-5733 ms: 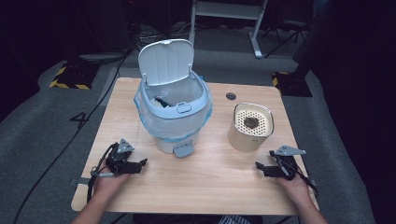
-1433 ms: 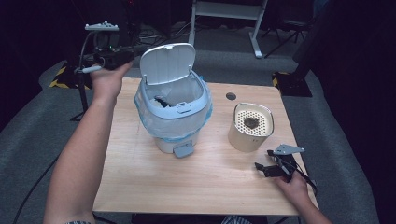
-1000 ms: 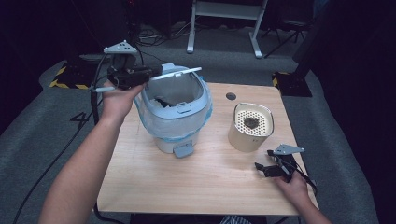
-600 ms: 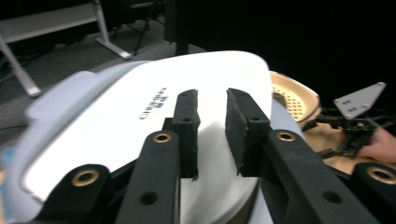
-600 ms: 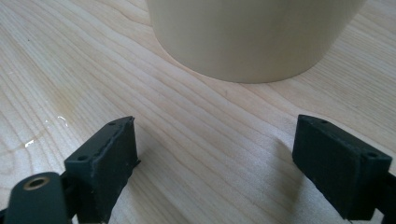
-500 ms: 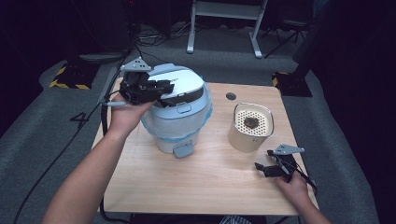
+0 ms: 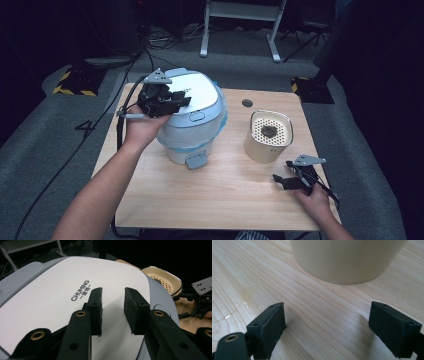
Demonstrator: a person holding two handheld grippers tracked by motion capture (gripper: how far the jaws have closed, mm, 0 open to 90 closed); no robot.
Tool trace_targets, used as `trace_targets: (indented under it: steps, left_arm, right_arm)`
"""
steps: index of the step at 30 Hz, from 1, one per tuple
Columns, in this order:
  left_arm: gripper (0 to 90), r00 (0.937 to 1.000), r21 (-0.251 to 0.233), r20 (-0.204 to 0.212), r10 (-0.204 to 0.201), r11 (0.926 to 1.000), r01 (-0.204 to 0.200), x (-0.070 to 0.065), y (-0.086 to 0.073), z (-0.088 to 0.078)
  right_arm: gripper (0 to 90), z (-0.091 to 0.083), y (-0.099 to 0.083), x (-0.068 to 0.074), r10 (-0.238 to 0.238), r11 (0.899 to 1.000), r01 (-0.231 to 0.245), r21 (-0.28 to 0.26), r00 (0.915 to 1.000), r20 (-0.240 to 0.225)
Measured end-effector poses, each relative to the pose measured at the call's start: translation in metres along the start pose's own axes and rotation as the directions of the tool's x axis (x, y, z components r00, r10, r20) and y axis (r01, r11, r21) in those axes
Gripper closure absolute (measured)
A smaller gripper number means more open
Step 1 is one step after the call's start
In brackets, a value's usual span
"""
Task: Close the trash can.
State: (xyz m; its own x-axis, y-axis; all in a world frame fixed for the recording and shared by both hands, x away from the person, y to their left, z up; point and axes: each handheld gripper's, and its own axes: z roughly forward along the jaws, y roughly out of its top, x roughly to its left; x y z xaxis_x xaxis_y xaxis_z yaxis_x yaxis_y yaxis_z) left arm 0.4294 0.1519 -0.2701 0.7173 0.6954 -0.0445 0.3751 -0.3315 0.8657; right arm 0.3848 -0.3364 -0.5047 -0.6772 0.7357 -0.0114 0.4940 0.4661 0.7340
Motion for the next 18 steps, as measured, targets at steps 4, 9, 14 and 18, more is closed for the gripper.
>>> trace_targets:
  steps: [4, 9, 14, 18]
  left_arm:
    - [68.3, 0.9992, 0.001, -0.030, 0.026, 0.9997, -0.026, -0.0042, -0.0007, 0.0010]
    - [68.4, 0.9992, 0.005, -0.028, 0.030, 0.9996, -0.029, -0.0039, -0.0005, 0.0012]
    - [68.7, 0.9984, 0.015, -0.045, 0.034, 0.9993, -0.033, -0.0062, 0.0005, 0.0017]
    - [68.9, 0.9983, 0.017, -0.043, 0.039, 0.9991, -0.038, -0.0059, 0.0005, 0.0019]
  right_arm:
    - [13.8, 0.0001, 0.0000, 0.0000, 0.001, 1.000, -0.001, -0.001, 1.0000, -0.002]
    - [13.8, 0.0000, 0.0000, 0.0000, 0.000, 1.000, 0.000, 0.000, 1.0000, 0.000]
    - [13.8, 0.0000, 0.0000, 0.0000, 0.000, 1.000, 0.000, 0.000, 1.0000, 0.000]
    - [13.8, 0.0001, -0.0001, 0.0000, 0.000, 1.000, 0.000, -0.001, 1.0000, -0.001]
